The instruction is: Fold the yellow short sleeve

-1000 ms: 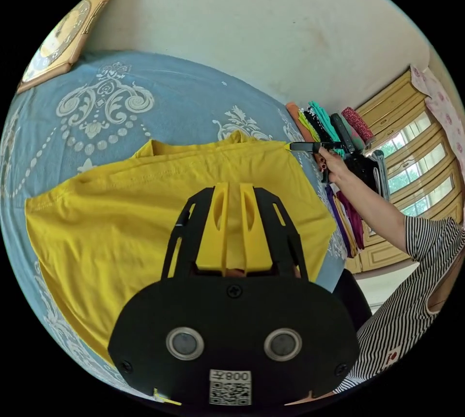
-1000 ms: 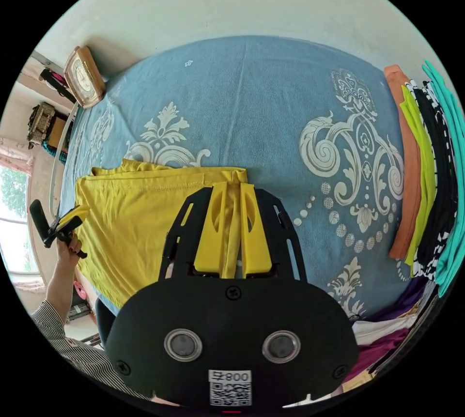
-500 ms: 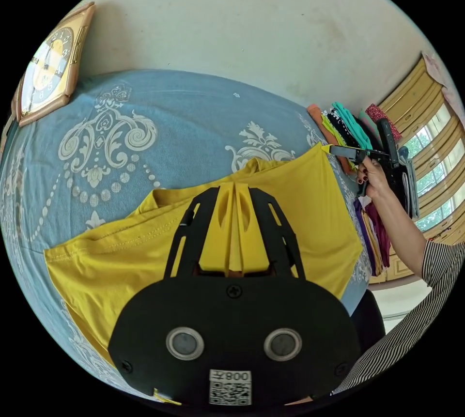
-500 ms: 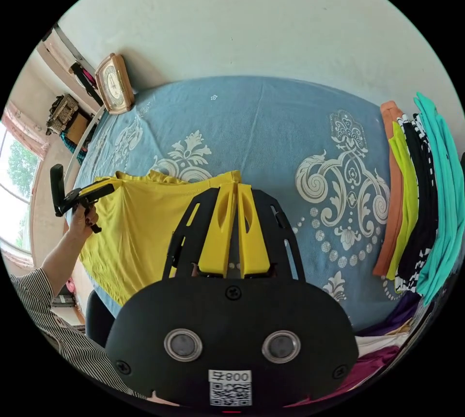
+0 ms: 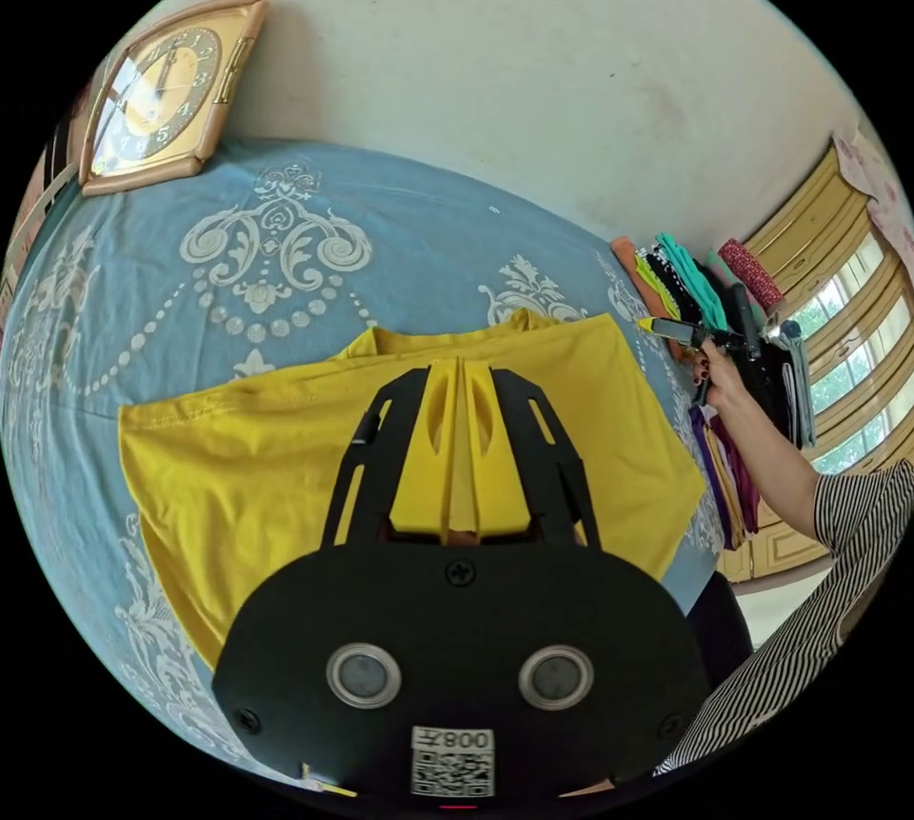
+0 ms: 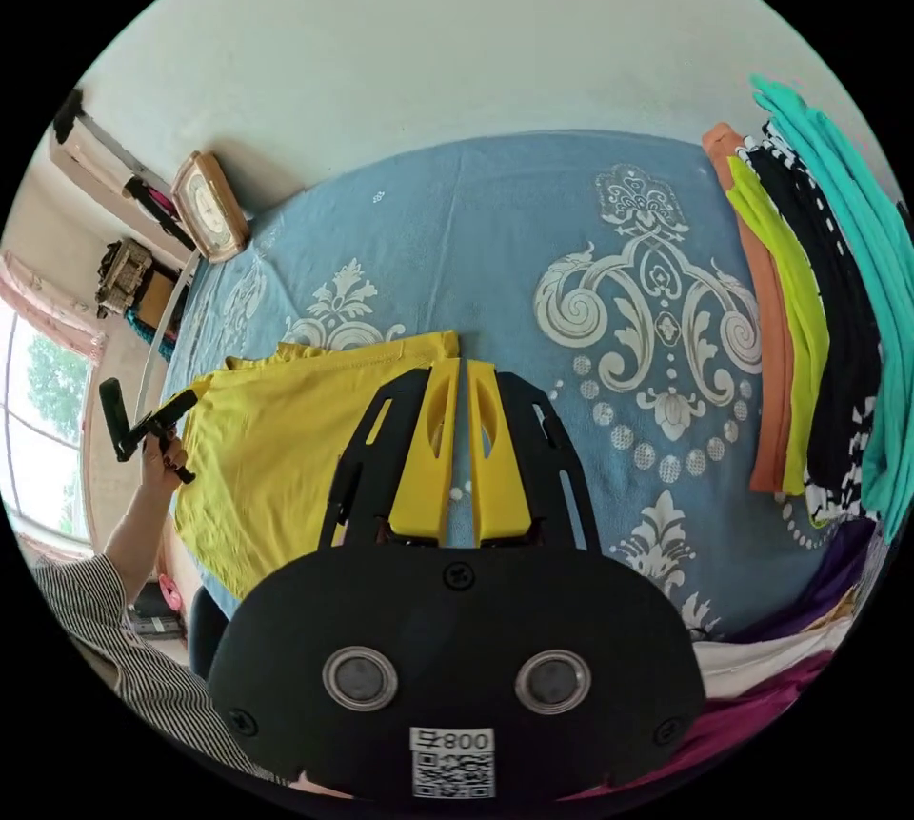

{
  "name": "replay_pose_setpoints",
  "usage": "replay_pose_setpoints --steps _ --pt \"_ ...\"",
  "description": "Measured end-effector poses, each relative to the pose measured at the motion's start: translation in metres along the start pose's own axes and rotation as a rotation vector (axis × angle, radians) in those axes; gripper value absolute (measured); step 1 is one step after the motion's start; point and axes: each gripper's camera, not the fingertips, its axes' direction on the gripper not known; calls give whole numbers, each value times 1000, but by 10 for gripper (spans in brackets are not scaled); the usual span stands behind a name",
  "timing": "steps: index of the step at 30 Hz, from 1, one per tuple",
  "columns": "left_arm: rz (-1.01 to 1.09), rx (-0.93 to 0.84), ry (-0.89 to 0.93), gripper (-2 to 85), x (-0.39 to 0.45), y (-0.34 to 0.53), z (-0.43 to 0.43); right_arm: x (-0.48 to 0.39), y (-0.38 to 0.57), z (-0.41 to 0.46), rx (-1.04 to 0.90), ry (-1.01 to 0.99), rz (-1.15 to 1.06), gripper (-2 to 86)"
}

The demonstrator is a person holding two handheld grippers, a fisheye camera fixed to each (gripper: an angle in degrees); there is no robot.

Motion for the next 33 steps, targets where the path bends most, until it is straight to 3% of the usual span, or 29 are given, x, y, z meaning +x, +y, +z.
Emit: replay_pose_setpoints --steps 4,7,8,10,14,17,18,20,22,27,33 --pt "-40 -114 -122 5 -2 -1 15 -51 40 2 -30 122 -183 4" --pt "-72 -116 -80 4 0 -8 20 -75 59 50 -204 262 -274 0" --pt "-92 -121 -72 4 0 -10 19 -79 66 50 -116 312 -273 -2" --pt "-91 -105 -103 4 18 -17 6 -79 65 56 -139 339 -273 -2" --pt "-13 -84 9 4 63 -4 -18 -66 69 27 -145 195 -245 0" --pt "22 -143 -5 4 94 23 -16 -46 103 2 -117 112 -182 1" --pt "12 -212 -23 4 98 31 -4 -34 120 7 -165 70 -149 2" --pt "-60 -176 23 4 96 39 -5 -12 143 26 -288 36 -93 4" --pt "-109 -178 93 4 102 32 -19 9 157 12 -235 -61 -13 6" --pt "15 -176 161 5 163 31 -43 51 204 -42 -110 -135 107 30" --pt "120 -287 284 16 264 42 -23 92 251 -21 -200 -239 202 72"
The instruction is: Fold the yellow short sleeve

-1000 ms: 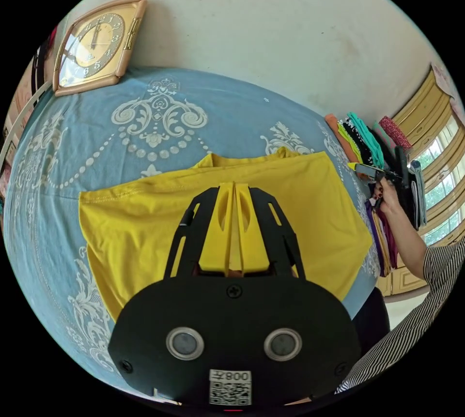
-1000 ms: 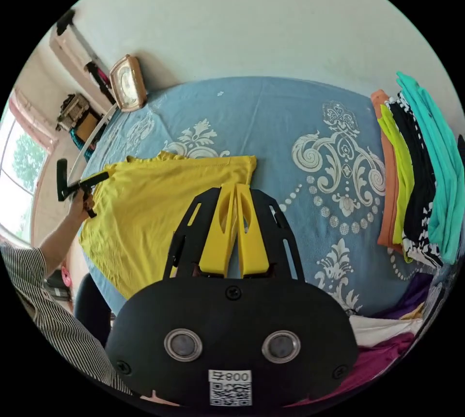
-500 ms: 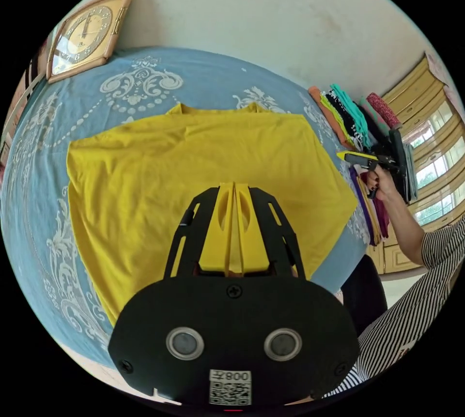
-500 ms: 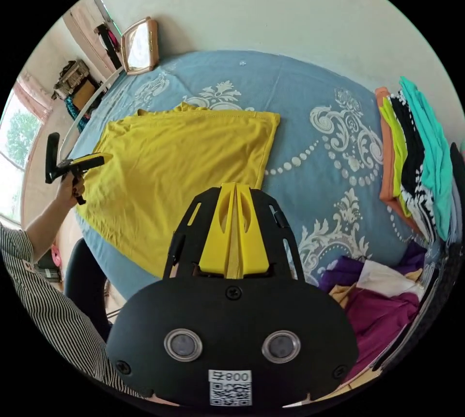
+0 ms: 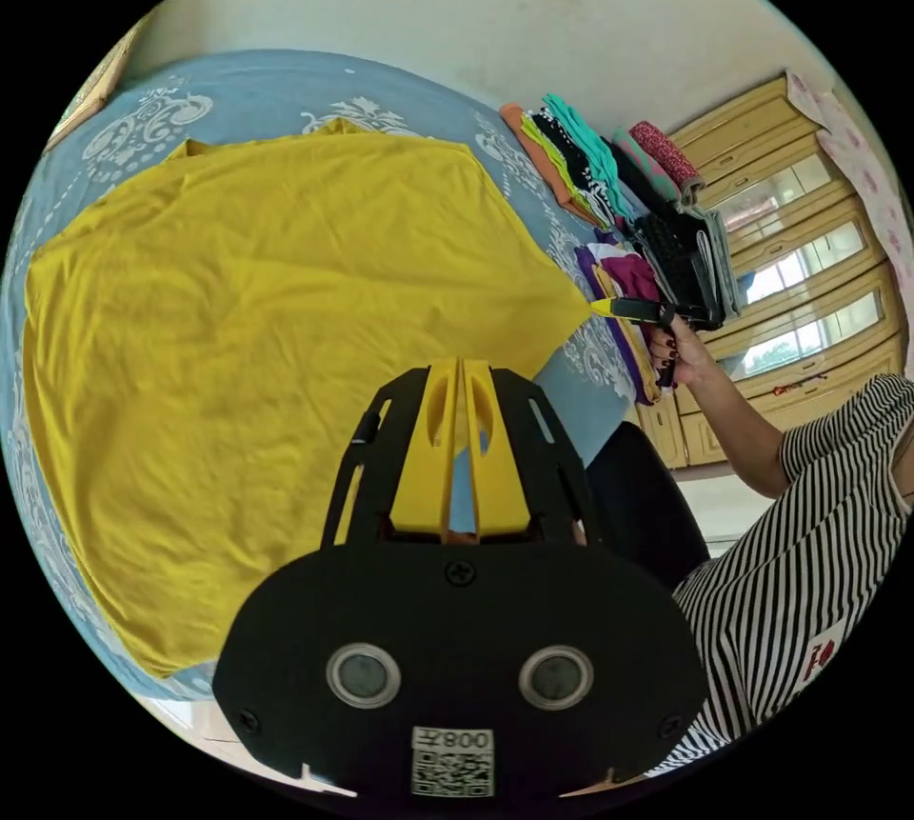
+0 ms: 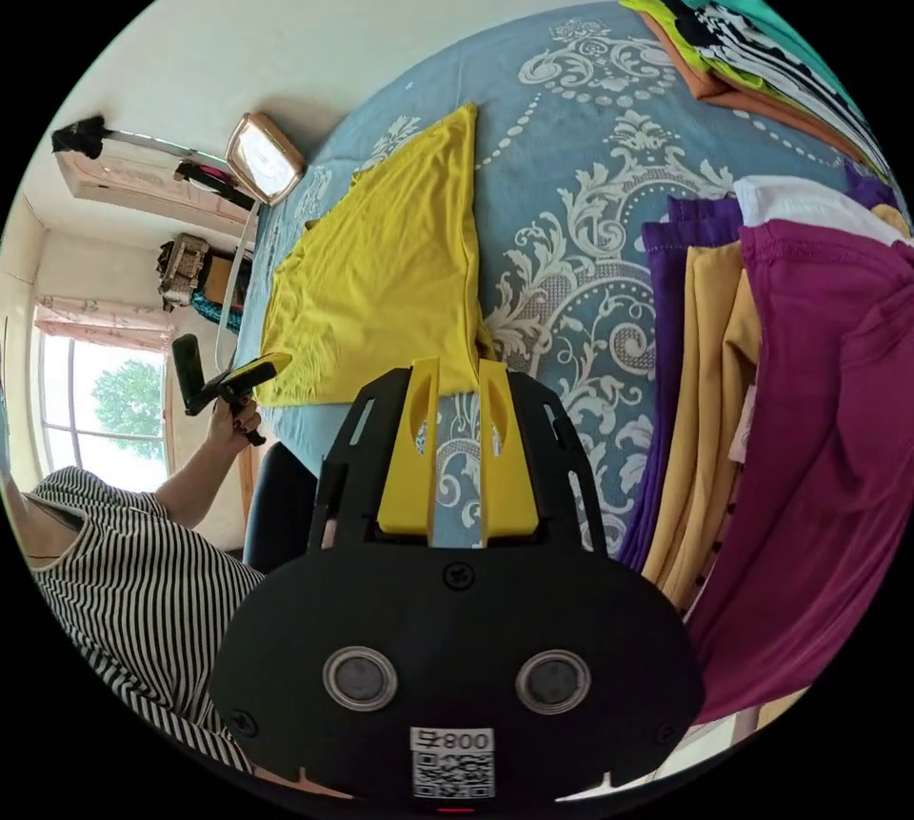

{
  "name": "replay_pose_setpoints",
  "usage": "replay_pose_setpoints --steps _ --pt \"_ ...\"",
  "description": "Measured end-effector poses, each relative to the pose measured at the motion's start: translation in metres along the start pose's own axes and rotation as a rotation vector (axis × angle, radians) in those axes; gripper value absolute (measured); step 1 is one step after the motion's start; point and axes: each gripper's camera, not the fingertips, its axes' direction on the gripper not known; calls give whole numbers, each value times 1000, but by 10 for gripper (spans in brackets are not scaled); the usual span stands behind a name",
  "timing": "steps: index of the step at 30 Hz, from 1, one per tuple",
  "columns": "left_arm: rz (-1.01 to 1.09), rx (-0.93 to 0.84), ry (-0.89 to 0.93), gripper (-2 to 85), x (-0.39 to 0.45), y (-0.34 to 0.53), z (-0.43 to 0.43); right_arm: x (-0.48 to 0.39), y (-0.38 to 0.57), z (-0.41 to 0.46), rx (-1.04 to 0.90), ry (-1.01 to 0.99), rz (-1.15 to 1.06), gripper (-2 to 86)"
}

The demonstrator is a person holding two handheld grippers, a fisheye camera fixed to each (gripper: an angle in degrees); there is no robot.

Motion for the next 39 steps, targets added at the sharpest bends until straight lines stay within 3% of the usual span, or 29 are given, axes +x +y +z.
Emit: replay_pose_setpoints --steps 8,16,19,24,27,39 --pt "278 -102 18 51 134 -52 55 51 9 8 29 -174 57 26" --pt "521 -176 -252 60 246 -106 109 50 6 -12 105 -364 -40 13" --pt "489 -137 -330 28 253 -108 104 41 -3 -5 56 -344 -90 13" --pt "286 -23 -200 16 223 -102 57 57 -25 -15 151 -291 -79 24" --pt "212 12 -142 14 209 -93 40 79 -56 -8 184 -372 -34 40" --pt "205 19 -63 13 200 -57 28 72 -207 61 79 -287 24 78"
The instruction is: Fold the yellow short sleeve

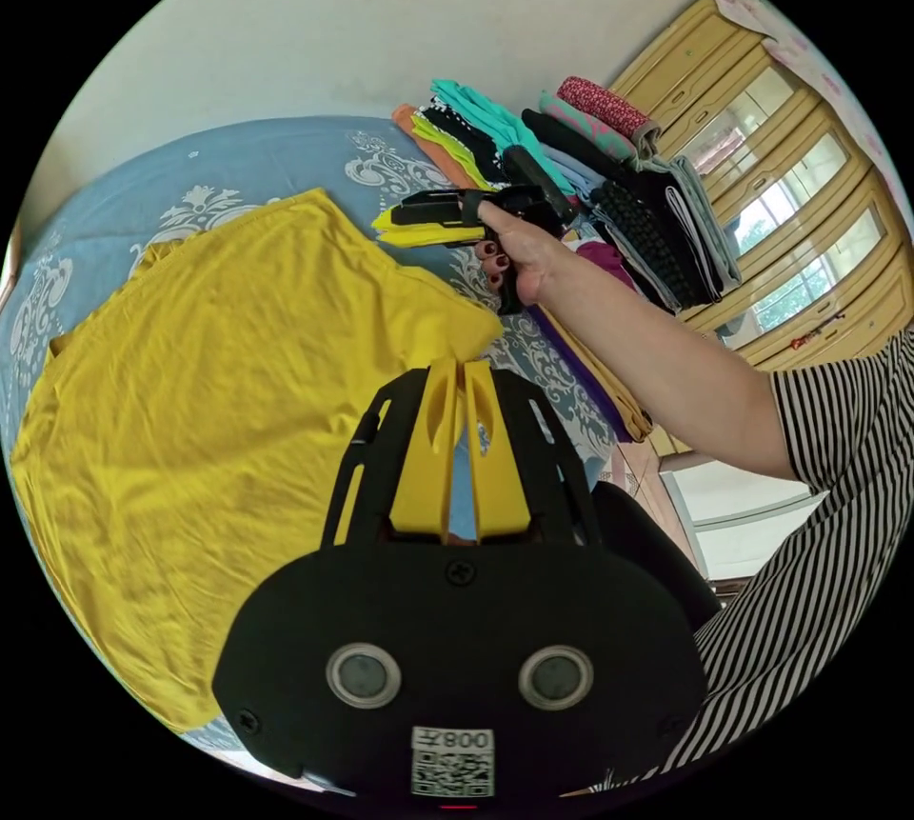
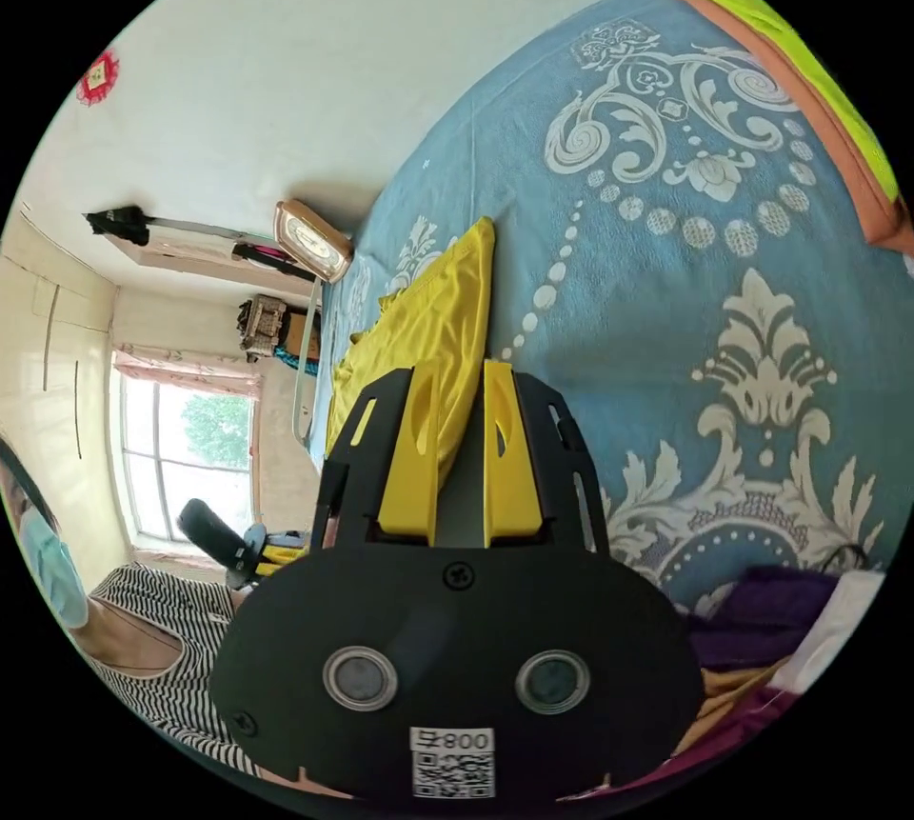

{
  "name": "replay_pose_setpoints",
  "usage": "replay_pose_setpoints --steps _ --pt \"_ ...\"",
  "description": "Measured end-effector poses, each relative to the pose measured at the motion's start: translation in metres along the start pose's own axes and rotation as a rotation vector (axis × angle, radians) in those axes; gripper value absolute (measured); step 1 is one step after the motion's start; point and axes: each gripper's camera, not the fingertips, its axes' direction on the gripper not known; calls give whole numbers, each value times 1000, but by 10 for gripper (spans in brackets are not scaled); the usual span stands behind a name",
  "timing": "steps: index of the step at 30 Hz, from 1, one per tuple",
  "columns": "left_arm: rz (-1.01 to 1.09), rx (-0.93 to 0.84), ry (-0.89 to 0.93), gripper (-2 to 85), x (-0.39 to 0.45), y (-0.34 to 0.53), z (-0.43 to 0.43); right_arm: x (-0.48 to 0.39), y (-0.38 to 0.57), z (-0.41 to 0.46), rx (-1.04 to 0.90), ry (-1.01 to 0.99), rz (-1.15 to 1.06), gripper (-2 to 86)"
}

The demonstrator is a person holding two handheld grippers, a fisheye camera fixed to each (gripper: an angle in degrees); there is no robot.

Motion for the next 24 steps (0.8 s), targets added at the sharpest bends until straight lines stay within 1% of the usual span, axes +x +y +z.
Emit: replay_pose_setpoints --steps 6,10,15,19,24 --pt "13 -2 47 12 -6 26 3 -25 -44 40 -67 95 -28 72" --pt "14 5 75 11 -16 47 2 -39 -62 60 -91 101 -36 66" --pt "7 19 97 11 -30 76 -4 -63 -80 88 -113 118 -44 32" --pt "-2 37 111 11 -46 108 -16 -80 -84 100 -108 106 -49 20" --pt "-23 103 141 11 -72 151 -49 -125 -82 101 -34 25 -67 13"
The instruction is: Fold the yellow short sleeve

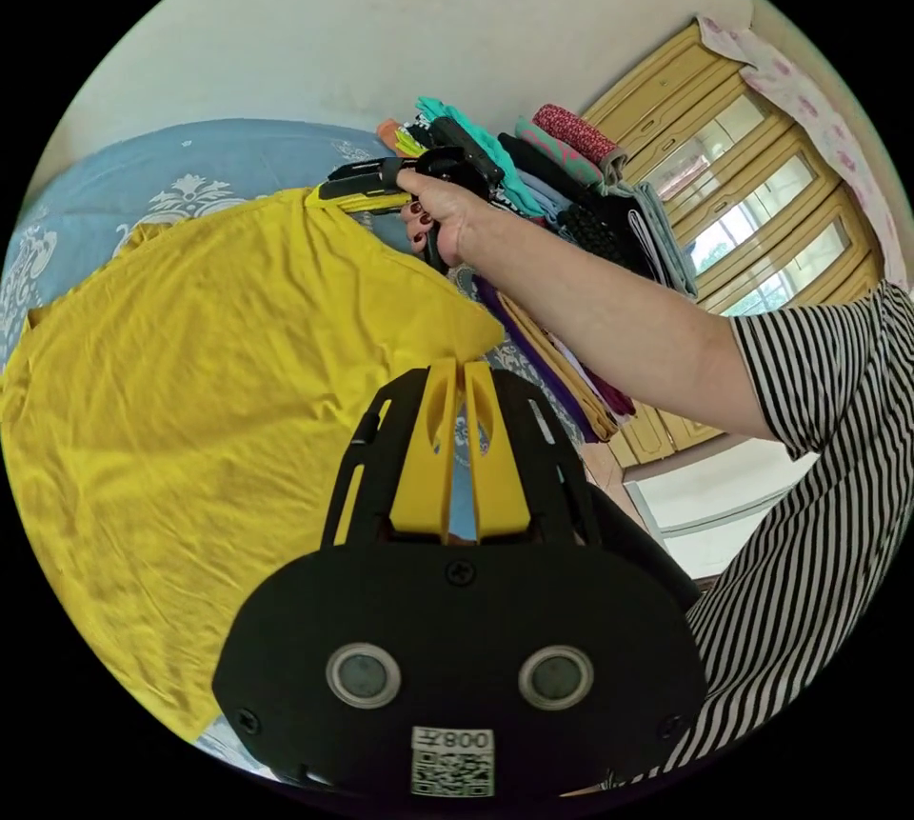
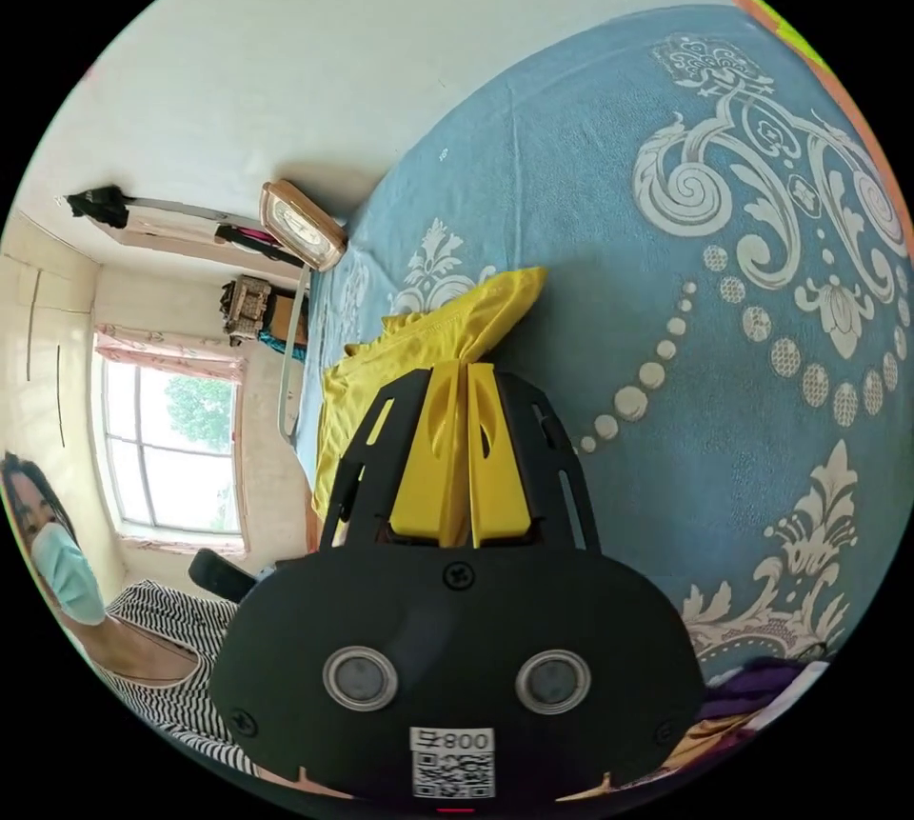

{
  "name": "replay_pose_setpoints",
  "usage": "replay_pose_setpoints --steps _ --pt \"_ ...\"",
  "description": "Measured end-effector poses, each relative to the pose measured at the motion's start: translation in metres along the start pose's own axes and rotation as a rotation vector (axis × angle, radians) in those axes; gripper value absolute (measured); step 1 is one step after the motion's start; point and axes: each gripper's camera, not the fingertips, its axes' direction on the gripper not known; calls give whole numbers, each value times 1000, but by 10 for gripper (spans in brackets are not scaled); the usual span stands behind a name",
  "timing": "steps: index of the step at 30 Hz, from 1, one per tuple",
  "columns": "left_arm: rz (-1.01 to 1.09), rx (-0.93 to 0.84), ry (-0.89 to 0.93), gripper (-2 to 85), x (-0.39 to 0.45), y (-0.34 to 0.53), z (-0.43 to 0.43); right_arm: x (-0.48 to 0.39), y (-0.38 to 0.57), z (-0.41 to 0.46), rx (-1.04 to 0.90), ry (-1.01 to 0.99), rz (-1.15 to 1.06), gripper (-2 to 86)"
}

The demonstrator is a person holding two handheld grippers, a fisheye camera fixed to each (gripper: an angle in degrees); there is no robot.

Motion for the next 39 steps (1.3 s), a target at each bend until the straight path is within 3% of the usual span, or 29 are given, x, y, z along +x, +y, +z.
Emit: replay_pose_setpoints --steps 8,16,25,39 --pt "-83 195 17 12 -50 97 -125 -143 -8 31 69 -71 -152 10" --pt "-395 418 -7 12 -143 284 -254 -300 -21 141 16 -90 -292 9" --pt "-760 540 3 11 -234 471 -283 -416 -28 338 -218 -11 -334 9" --pt "-916 619 98 10 -300 623 -292 -519 -28 513 -404 153 -354 13"
